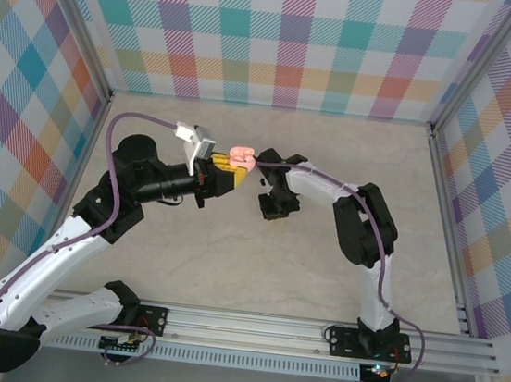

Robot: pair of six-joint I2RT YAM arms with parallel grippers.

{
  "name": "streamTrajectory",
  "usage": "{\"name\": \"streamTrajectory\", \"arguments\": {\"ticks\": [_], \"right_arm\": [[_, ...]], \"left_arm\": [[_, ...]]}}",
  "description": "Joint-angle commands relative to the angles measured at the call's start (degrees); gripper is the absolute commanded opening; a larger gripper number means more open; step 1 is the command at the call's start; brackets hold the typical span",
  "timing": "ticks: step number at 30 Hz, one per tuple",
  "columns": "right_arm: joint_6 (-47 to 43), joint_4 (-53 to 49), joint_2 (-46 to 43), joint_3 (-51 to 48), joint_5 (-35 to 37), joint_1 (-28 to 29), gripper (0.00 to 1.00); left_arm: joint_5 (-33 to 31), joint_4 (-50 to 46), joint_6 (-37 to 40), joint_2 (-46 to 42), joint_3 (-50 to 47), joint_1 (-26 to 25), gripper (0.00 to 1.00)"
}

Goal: Insert the wireless bluetooth earbuds into the charging case

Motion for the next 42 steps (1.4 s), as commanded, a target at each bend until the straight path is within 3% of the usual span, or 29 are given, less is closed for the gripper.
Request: {"name": "streamTrajectory", "arguments": {"ticks": [1,10,20,23,28,42], "right_arm": [[0.9,-0.6,2.5,2.1,2.4,0.1,0.07],[-1.4,-3.4,6.5,9.3,3.0,0.1,0.08],[-1.3,-6.3,2.0,11.1,4.9,0.1,0.14],[-0.8,-6.2,0.5,11.5,2.6,0.1,0.20],[1.8,-5.6,1.1,12.8,-1.5,0.1,0.42],[5.2,-10.2,9.9,21.5,-1.5,0.4,0.37]], "left_arm": [[0.8,0.5,0.9,-0.6,1.3,-0.6,0.04],[0.6,0.0,1.1,-1.1,1.2,-0.5,0.04],[0.4,-0.4,1.4,-1.4,1.1,-0.6,0.04],[0.5,-0.4,1.4,-1.4,1.0,-0.5,0.04],[0.6,0.1,1.2,-1.4,0.9,-0.6,0.04],[0.5,-0.1,1.5,-1.4,0.7,-0.6,0.04]]}}
